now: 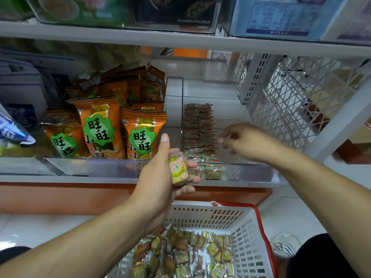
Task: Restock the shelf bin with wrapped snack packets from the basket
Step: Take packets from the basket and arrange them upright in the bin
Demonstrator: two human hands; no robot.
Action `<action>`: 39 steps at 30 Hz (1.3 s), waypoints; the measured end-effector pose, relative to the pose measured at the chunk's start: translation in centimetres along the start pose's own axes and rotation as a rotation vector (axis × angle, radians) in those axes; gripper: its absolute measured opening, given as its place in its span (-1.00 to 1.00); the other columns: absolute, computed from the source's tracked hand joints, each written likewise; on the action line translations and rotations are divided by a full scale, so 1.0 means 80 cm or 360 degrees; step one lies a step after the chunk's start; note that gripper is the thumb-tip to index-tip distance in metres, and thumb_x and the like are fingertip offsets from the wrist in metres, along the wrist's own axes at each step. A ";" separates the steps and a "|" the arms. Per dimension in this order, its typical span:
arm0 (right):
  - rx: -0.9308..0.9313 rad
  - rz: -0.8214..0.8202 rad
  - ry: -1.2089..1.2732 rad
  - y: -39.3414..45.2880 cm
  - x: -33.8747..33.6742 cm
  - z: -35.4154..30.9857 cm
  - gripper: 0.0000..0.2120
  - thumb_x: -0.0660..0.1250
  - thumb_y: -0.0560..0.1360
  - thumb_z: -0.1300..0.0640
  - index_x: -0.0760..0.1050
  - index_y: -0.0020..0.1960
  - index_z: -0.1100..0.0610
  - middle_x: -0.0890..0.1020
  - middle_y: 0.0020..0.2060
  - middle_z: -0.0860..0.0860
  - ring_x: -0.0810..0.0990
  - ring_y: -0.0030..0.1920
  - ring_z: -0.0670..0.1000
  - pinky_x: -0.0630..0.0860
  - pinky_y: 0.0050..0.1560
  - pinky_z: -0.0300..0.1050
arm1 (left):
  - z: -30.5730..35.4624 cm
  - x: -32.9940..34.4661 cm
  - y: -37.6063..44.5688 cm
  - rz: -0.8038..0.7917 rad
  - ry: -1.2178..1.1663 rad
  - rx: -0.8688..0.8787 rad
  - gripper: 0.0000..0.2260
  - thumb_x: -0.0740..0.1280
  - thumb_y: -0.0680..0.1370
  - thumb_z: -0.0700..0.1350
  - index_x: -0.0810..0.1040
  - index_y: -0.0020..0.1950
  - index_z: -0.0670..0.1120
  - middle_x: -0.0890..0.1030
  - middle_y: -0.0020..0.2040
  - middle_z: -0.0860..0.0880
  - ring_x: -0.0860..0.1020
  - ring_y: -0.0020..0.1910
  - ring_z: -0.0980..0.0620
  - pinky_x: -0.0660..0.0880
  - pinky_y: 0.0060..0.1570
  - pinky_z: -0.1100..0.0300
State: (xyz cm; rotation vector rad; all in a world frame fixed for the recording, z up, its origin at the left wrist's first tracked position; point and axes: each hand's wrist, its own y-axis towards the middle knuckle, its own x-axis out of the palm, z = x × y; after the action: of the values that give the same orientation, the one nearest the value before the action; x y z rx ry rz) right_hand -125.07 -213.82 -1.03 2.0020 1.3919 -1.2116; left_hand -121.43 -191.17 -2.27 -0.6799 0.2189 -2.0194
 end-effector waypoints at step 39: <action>-0.0136 -0.0093 -0.0026 0.019 0.019 0.019 -0.82 0.53 0.47 0.09 0.71 0.05 -0.11 0.71 -0.08 -0.14 0.66 -0.05 -0.14 0.47 -0.05 -0.28 | -0.011 0.002 0.008 -0.0126 -0.0100 0.0110 -0.80 0.19 0.70 -0.24 0.42 0.28 -0.02 0.74 -0.08 -0.23 0.72 -0.24 -0.19 0.65 -0.35 0.05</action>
State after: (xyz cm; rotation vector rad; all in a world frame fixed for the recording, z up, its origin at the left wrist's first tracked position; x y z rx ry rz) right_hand -124.11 -214.76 -3.28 1.9019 1.4784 -1.1698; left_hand -121.51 -191.70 -3.20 -0.7172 0.0857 -2.0675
